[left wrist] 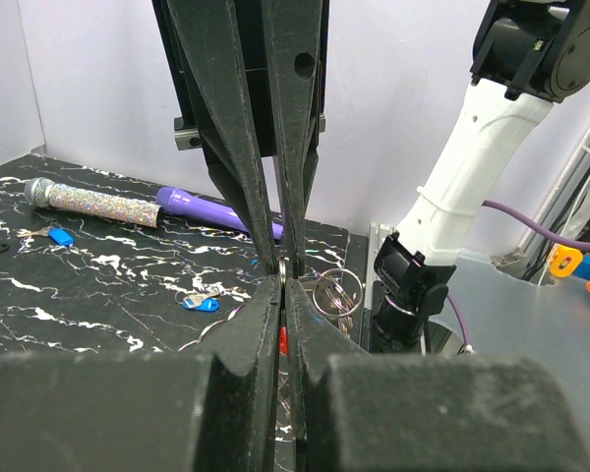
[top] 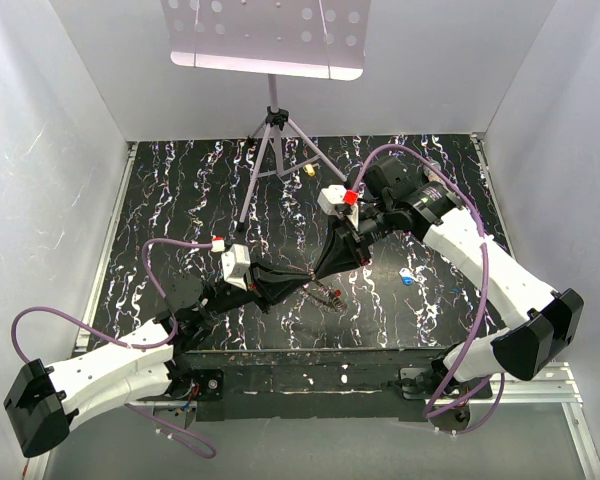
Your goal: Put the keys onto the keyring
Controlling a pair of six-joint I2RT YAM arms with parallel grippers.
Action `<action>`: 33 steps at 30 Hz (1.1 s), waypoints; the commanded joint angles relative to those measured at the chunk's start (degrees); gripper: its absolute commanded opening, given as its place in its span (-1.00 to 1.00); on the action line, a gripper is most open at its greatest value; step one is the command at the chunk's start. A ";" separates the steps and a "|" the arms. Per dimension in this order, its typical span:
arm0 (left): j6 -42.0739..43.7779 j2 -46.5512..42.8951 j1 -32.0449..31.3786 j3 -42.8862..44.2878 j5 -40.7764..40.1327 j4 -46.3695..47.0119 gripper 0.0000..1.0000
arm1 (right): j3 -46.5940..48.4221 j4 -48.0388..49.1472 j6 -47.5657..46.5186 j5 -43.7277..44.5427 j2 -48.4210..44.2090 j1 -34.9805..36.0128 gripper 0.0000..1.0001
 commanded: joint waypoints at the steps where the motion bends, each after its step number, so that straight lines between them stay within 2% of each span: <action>1: 0.28 -0.85 0.18 1.89 -0.86 2.68 -1.00 | -0.65 1.29 0.55 -0.29 0.24 0.32 -0.67; 6: 0.28 -0.76 0.18 1.89 -0.78 2.68 -1.00 | -0.73 1.20 0.55 0.15 0.24 0.59 -0.75; 7: 0.28 -0.85 0.26 1.89 -0.86 2.68 -1.00 | -0.65 1.12 0.46 0.50 0.33 0.59 -0.90; 8: 0.28 -0.94 0.26 1.89 -0.86 2.51 -1.00 | -0.56 1.12 0.55 0.50 0.24 0.59 -0.97; 13: 0.28 -2.78 0.26 2.85 -1.91 -2.39 -1.00 | -0.03 0.42 1.95 2.86 -0.20 0.68 -0.97; 19: 2.03 -12.79 0.44 11.45 -5.34 -32.78 0.34 | 3.30 -9.41 -1.91 10.33 0.85 0.68 -0.97; 20: 1.60 -13.59 0.53 13.56 -6.21 -38.31 0.53 | 4.18 -11.61 -2.35 11.30 1.38 0.59 -0.97; 21: 1.42 -13.68 0.61 16.01 -6.66 -45.50 0.63 | 5.23 -13.89 -2.96 12.18 1.99 0.67 -0.97; 23: 1.68 -12.03 0.70 20.24 -6.05 -52.99 0.70 | 7.34 -17.93 -4.45 13.33 3.39 0.67 -0.97; 26: 0.98 -6.15 0.79 25.78 -2.98 -59.36 0.73 | 10.59 -24.00 -8.40 13.25 6.03 0.59 -0.97; 33: -0.25 5.20 2.46 31.33 6.33 -58.85 0.73 | 11.48 -27.09 -9.03 12.54 7.18 0.68 -0.97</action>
